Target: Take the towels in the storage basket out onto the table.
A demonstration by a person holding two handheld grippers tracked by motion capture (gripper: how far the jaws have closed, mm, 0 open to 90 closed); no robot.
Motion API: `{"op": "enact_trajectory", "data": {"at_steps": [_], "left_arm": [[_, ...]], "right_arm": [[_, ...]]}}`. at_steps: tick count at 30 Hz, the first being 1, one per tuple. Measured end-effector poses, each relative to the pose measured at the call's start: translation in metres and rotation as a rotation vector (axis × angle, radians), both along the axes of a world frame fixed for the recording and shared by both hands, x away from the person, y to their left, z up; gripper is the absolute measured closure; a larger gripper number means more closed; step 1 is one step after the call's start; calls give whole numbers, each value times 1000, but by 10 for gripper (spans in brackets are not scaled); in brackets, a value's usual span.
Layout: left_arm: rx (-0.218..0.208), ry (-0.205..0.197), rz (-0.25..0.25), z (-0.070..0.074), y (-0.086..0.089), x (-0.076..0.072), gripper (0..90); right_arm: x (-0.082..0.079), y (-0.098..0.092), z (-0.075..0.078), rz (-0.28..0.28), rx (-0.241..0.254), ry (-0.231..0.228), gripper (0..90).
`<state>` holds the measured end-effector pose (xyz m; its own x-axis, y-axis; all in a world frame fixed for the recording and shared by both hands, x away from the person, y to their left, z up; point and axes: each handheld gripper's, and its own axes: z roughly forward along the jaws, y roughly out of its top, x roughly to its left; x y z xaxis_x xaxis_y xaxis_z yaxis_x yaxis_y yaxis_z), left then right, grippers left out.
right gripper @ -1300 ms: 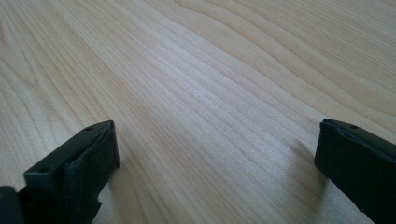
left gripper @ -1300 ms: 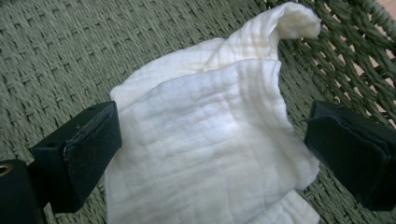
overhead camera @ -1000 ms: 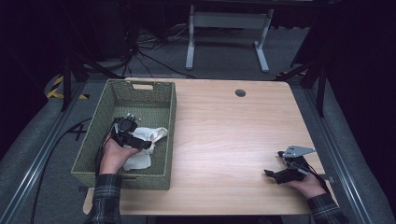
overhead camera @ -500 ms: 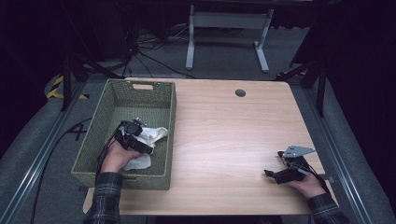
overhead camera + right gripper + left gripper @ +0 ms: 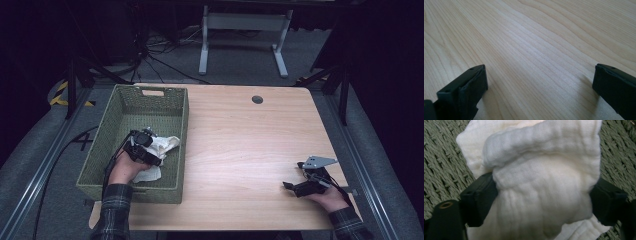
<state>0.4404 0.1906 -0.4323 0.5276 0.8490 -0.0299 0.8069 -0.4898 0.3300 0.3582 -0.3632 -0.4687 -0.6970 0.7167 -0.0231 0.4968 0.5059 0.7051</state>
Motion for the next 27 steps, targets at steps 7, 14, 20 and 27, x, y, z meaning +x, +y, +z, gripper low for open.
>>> {"op": "enact_trajectory", "data": {"at_steps": [7, 14, 20, 27], "left_arm": [[-15, -14, -10, 7, 2, -3, 499], [-130, -32, 24, 15, 12, -7, 700], [-188, -77, 28, 22, 15, -10, 713], [-249, -165, 10, 31, 17, -16, 724]], "right_arm": [[0, 0, 0, 0, 0, 0, 1], [0, 0, 0, -1, 1, -1, 1], [0, 0, 0, -1, 1, -1, 1], [0, 0, 0, -1, 1, -1, 1]]}}
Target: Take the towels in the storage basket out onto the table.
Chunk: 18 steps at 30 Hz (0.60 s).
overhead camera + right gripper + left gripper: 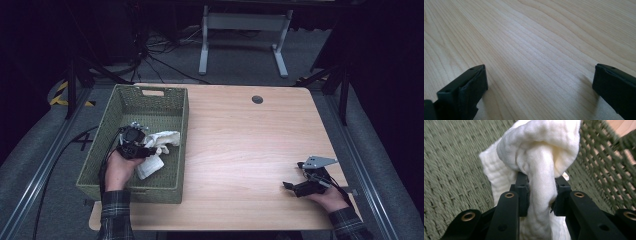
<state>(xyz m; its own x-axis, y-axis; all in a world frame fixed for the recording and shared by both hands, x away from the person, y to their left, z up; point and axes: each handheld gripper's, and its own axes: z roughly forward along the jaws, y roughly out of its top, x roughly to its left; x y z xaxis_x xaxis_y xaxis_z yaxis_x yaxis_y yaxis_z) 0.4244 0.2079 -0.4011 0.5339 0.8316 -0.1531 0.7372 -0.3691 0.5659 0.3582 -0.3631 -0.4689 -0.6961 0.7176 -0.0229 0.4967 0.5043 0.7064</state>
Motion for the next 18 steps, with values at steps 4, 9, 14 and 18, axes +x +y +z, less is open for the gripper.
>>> {"op": "enact_trajectory", "data": {"at_steps": [4, 9, 14, 18], "left_arm": [[-38, -39, 3, 5, 3, -2, 728], [-78, -74, 5, 9, 6, -4, 731], [-105, -105, 13, 15, 7, -6, 732], [-133, -123, 11, 21, 8, -8, 732]], "right_arm": [[0, 0, 0, 0, 0, 0, 1], [0, 0, 0, 0, 0, 1, 1], [0, 0, 0, 0, 0, 0, 1], [0, 0, 0, 0, 0, 0, 1]]}}
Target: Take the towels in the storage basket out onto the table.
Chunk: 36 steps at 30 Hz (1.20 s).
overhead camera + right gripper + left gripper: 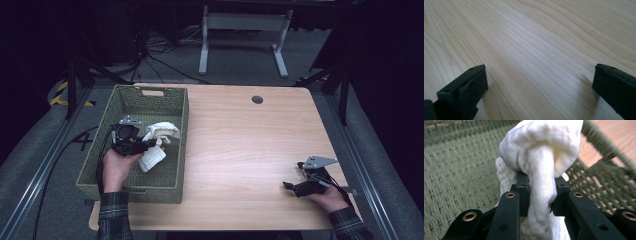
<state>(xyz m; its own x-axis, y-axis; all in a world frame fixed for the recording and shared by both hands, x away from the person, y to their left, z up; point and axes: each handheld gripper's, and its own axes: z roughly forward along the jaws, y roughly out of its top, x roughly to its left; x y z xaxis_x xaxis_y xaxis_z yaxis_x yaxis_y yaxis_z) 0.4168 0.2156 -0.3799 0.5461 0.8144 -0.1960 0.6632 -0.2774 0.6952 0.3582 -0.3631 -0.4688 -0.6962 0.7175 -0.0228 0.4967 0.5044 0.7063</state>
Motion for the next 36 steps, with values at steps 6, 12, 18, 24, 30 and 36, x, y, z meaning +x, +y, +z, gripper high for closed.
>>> {"op": "enact_trajectory", "data": {"at_steps": [6, 12, 18, 24, 30, 36], "left_arm": [[-30, -37, -14, 15, 1, -3, 732], [-57, -66, -21, 31, -2, -6, 732], [-70, -94, -41, 52, -4, -8, 732], [-87, -116, -60, 67, -7, -10, 732], [-109, -140, -83, 81, -13, -11, 734], [-137, -161, -116, 95, -23, -10, 735]], "right_arm": [[0, 0, 0, 0, 0, 0, 1], [0, 0, 0, 1, -1, 1, 1], [0, 0, 0, 1, -1, 1, 1], [0, 0, 0, 1, -1, 1, 0], [0, 0, 0, 1, -1, 1, 1], [0, 0, 0, 1, -1, 1, 1]]}}
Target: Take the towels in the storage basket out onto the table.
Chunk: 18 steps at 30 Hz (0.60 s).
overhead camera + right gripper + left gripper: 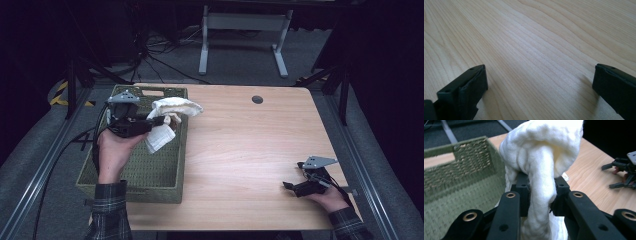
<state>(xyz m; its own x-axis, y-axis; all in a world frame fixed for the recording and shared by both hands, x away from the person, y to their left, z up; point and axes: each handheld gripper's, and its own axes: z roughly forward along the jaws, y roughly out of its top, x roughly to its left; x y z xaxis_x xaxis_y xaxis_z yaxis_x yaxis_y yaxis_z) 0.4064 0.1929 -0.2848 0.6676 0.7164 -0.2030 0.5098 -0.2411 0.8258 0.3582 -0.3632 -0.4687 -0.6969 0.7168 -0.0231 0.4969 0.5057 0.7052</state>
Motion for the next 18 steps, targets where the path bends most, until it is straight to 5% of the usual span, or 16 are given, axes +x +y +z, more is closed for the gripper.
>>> {"op": "enact_trajectory", "data": {"at_steps": [18], "left_arm": [[-43, -56, -117, 29, -44, 2, 741]], "right_arm": [[0, 0, 0, 0, 0, 0, 1]]}}
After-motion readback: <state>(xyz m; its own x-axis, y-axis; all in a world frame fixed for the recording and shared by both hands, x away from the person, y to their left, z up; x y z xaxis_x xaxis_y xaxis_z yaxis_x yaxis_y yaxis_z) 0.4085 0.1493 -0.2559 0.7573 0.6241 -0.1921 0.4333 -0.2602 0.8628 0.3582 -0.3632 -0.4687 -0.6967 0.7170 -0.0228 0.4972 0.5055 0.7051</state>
